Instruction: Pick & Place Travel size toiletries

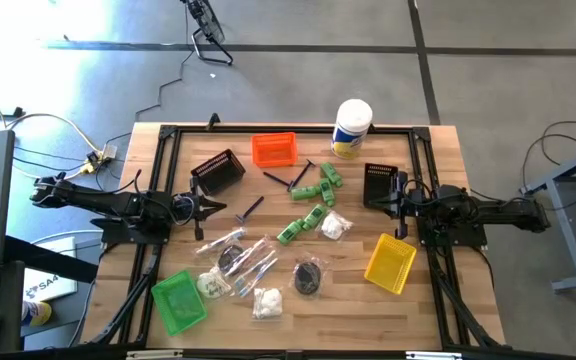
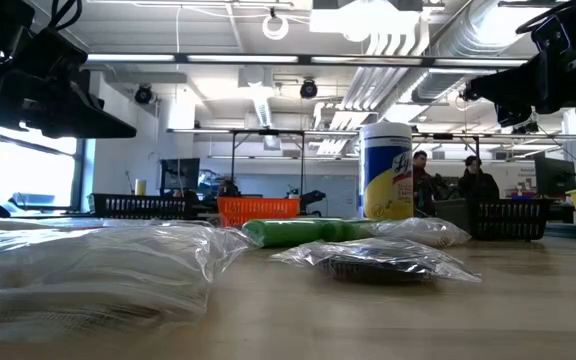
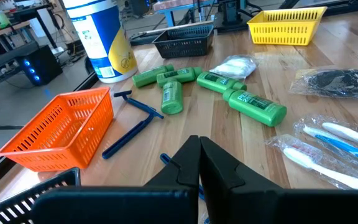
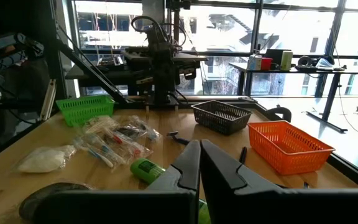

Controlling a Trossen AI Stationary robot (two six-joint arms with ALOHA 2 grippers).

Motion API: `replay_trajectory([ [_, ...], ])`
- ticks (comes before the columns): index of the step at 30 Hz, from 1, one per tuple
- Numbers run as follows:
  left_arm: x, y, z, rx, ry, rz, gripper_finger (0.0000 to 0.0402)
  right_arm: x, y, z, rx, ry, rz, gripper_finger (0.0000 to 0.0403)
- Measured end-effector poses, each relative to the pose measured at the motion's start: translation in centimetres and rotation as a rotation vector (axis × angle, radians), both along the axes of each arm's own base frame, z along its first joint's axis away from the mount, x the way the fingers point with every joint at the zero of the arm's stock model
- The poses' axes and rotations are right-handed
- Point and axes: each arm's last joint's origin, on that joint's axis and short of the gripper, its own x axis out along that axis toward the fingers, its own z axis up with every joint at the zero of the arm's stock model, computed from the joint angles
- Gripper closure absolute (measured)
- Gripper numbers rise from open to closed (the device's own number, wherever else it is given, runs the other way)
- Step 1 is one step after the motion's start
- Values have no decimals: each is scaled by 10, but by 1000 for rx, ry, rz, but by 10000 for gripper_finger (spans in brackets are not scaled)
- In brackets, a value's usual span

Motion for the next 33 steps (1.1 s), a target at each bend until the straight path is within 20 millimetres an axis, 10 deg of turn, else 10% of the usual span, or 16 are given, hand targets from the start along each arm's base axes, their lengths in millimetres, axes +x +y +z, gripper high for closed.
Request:
replay_trajectory([
  [33,0,0,0,107,25,-22,398,0,0,0,-5,0,-2,398],
])
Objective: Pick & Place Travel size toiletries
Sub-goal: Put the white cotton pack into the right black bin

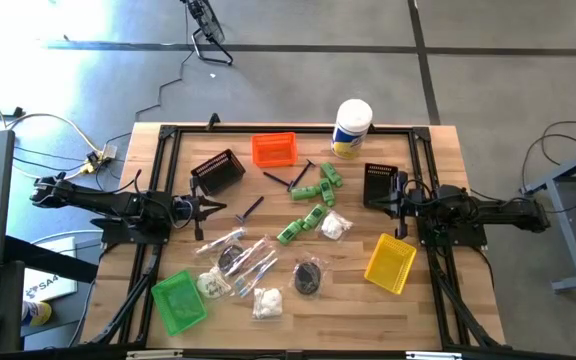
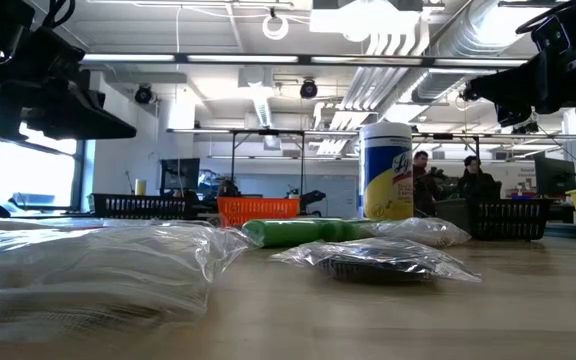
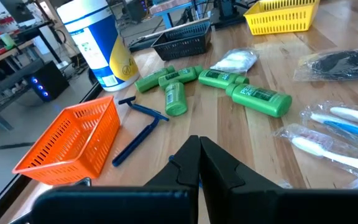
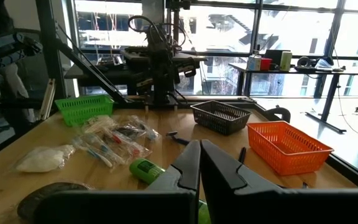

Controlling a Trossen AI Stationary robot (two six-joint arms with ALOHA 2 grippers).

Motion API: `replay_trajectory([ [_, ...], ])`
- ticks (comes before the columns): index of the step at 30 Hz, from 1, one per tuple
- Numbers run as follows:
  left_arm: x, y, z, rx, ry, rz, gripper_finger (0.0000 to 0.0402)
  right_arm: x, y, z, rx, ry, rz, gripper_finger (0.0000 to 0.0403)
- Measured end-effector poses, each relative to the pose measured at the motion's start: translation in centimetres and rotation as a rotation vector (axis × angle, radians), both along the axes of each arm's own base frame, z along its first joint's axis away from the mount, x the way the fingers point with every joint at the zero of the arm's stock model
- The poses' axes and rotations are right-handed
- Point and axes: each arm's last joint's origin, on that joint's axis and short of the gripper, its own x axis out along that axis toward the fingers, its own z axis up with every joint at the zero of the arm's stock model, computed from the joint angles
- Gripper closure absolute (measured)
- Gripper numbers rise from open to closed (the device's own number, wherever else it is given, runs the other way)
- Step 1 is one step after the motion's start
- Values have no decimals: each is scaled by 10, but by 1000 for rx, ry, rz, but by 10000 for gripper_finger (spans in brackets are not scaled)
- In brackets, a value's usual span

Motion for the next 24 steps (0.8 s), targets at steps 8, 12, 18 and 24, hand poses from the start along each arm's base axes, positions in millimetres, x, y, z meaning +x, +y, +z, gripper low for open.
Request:
replay_trajectory([
  [8,0,0,0,-301,-67,49,398,0,0,0,-2,0,0,398],
  [12,0,-1,0,-432,-93,61,398,0,0,0,14,-1,1,398],
  [18,0,-1,0,-440,-94,61,398,0,0,0,34,-3,6,398],
  [24,0,-1,0,-444,-95,61,398,0,3,-1,62,5,102,398],
])
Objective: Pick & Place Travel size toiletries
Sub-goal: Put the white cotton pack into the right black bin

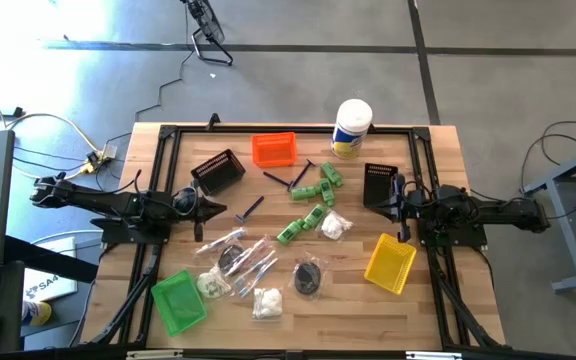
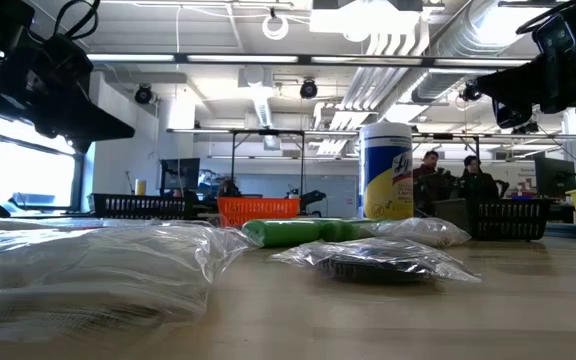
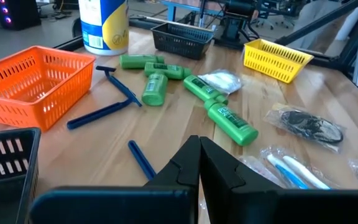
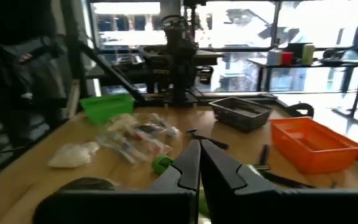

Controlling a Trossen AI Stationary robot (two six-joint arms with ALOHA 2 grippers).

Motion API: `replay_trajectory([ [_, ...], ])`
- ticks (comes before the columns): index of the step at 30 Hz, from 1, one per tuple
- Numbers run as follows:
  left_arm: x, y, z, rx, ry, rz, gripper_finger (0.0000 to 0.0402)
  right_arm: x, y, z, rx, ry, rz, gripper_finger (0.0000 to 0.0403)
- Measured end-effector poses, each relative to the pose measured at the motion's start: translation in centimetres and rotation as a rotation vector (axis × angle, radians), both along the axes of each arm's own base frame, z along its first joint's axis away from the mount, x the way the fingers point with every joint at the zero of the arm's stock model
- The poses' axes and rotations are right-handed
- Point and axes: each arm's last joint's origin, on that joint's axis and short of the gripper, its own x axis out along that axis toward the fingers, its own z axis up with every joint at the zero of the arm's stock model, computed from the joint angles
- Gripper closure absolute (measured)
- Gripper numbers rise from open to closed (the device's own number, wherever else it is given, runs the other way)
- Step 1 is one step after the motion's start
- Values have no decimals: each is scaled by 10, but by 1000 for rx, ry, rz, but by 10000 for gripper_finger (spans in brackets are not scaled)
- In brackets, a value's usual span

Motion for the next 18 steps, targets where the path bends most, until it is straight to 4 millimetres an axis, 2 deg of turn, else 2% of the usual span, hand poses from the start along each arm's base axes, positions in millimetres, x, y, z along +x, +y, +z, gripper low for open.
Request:
replay_trajectory([
  [6,0,0,0,-55,-11,11,398,0,1,0,212,2,27,398],
  [15,0,0,1,-124,-38,23,398,0,1,1,433,4,31,398],
  [18,0,0,1,-158,-52,28,398,0,0,1,455,-3,1,398],
])
